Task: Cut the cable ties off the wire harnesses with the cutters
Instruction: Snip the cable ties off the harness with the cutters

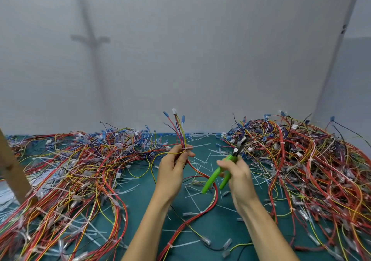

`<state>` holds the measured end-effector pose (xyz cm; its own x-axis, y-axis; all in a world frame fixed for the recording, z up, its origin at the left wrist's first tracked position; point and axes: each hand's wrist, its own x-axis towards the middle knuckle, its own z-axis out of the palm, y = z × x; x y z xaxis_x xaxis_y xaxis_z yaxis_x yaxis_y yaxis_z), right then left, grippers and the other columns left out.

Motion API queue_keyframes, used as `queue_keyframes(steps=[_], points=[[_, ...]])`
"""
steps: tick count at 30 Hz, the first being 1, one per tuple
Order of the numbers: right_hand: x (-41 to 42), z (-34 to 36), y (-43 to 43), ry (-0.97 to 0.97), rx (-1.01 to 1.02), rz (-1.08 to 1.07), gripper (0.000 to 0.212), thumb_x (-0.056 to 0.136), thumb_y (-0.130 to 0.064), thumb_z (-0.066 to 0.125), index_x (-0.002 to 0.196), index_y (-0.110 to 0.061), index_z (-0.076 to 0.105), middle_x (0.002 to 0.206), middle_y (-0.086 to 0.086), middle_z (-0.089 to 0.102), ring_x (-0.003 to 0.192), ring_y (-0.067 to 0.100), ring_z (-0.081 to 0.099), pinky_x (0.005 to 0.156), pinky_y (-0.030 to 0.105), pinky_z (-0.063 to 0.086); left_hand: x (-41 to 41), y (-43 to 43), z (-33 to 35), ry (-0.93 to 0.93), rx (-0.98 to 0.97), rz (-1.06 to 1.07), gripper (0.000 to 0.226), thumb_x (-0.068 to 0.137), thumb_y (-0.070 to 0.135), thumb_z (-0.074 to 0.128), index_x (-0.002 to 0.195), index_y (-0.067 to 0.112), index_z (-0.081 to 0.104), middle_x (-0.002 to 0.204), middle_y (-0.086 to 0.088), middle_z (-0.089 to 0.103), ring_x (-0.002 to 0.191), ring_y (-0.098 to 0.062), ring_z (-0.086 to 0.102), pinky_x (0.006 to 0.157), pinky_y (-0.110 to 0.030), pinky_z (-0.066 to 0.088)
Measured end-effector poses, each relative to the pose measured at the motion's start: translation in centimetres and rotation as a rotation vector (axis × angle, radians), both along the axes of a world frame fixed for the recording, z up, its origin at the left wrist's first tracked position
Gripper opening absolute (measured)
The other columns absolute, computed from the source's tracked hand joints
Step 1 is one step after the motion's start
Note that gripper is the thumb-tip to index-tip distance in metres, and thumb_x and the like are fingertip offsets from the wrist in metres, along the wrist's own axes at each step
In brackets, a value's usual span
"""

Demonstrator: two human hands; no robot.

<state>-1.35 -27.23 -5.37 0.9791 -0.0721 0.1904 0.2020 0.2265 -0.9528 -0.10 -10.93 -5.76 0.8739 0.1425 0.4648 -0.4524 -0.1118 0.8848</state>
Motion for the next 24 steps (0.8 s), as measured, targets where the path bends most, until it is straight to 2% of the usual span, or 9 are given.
queue_keyframes(steps=[3, 5, 7, 10, 13, 15, 17, 19, 24], points=[[-0.3, 0.2, 0.8, -0.002, 0.034, 0.142, 0.01, 0.087, -0.009, 0.048, 0.081, -0.015, 0.044, 0.083, 0.001, 0.043, 0.075, 0.012, 0.045, 0.077, 0.033, 0.042, 0.0, 0.1, 0.3, 0.007, -0.022, 0.01, 0.027, 0.097, 0.004, 0.054, 0.1, 0.027, 0.067, 0.091, 0.012, 0.071, 0.09, -0.003, 0.064, 0.082, -0.017, 0.05], [-0.5, 0.5, 1.1, 0.011, 0.021, 0.209, 0.018, 0.096, -0.001, 0.037, 0.088, -0.012, 0.048, 0.084, 0.003, 0.048, 0.074, 0.013, 0.049, 0.073, 0.033, 0.049, -0.1, 0.1, 0.5, 0.003, -0.033, 0.029, 0.028, 0.096, 0.003, 0.055, 0.099, 0.028, 0.068, 0.095, 0.007, 0.069, 0.085, -0.001, 0.062, 0.08, -0.016, 0.048], [-0.9, 0.7, 1.3, 0.025, -0.04, 0.286, 0.02, 0.1, -0.005, 0.035, 0.098, -0.011, 0.054, 0.084, 0.002, 0.056, 0.077, 0.015, 0.055, 0.075, 0.037, 0.054, -0.2, 0.1, 0.6, 0.004, -0.035, 0.035, 0.026, 0.096, 0.002, 0.054, 0.103, 0.023, 0.068, 0.098, 0.002, 0.068, 0.087, -0.004, 0.06, 0.081, -0.018, 0.047], [-1.1, 0.7, 1.3, 0.055, -0.173, 0.346, 0.023, 0.105, -0.022, 0.037, 0.111, -0.015, 0.058, 0.088, 0.001, 0.062, 0.081, 0.018, 0.061, 0.08, 0.04, 0.051, -0.4, 0.1, 0.7, 0.011, -0.016, 0.039, 0.024, 0.098, 0.004, 0.052, 0.108, 0.02, 0.067, 0.106, -0.004, 0.067, 0.091, -0.01, 0.06, 0.084, -0.023, 0.048], [-1.0, 0.8, 1.3, 0.074, -0.305, 0.308, 0.044, 0.095, -0.051, 0.042, 0.104, -0.014, 0.063, 0.077, 0.0, 0.063, 0.069, 0.02, 0.066, 0.067, 0.034, 0.052, -0.5, 0.1, 0.8, 0.014, 0.006, 0.033, 0.022, 0.098, 0.005, 0.052, 0.114, 0.013, 0.066, 0.111, -0.009, 0.066, 0.095, -0.012, 0.06, 0.083, -0.019, 0.047], [-1.1, 0.7, 1.4, 0.059, -0.424, 0.239, 0.053, 0.085, -0.061, 0.043, 0.093, -0.012, 0.064, 0.066, 0.001, 0.063, 0.06, 0.022, 0.066, 0.055, 0.032, 0.05, -0.6, 0.0, 0.9, 0.017, 0.035, 0.02, 0.023, 0.098, 0.006, 0.052, 0.116, 0.009, 0.066, 0.109, -0.01, 0.066, 0.089, -0.009, 0.058, 0.079, -0.015, 0.045], [-1.1, 0.5, 1.5, 0.037, -0.483, 0.173, 0.051, 0.09, -0.059, 0.043, 0.086, -0.012, 0.063, 0.059, 0.003, 0.062, 0.053, 0.025, 0.064, 0.047, 0.031, 0.049, -0.7, -0.1, 0.9, 0.017, 0.065, 0.001, 0.022, 0.098, 0.006, 0.053, 0.114, 0.011, 0.067, 0.098, -0.003, 0.067, 0.081, -0.004, 0.055, 0.075, -0.016, 0.043], [-1.1, 0.2, 1.5, -0.009, -0.56, 0.124, 0.048, 0.098, -0.053, 0.04, 0.082, -0.014, 0.062, 0.056, 0.004, 0.062, 0.05, 0.027, 0.065, 0.045, 0.032, 0.049, -0.7, -0.2, 1.0, 0.018, 0.073, 0.003, 0.021, 0.098, 0.005, 0.053, 0.112, 0.01, 0.067, 0.089, 0.003, 0.063, 0.075, 0.001, 0.052, 0.072, -0.015, 0.04], [-1.0, -0.2, 1.7, -0.092, -0.692, 0.047, 0.048, 0.101, -0.049, 0.037, 0.075, -0.017, 0.06, 0.057, 0.002, 0.065, 0.047, 0.02, 0.065, 0.048, 0.031, 0.051, -0.9, -0.6, 1.1, 0.01, 0.119, 0.02, 0.02, 0.097, 0.005, 0.053, 0.113, 0.008, 0.066, 0.097, 0.002, 0.064, 0.082, -0.002, 0.055, 0.078, -0.017, 0.041]])
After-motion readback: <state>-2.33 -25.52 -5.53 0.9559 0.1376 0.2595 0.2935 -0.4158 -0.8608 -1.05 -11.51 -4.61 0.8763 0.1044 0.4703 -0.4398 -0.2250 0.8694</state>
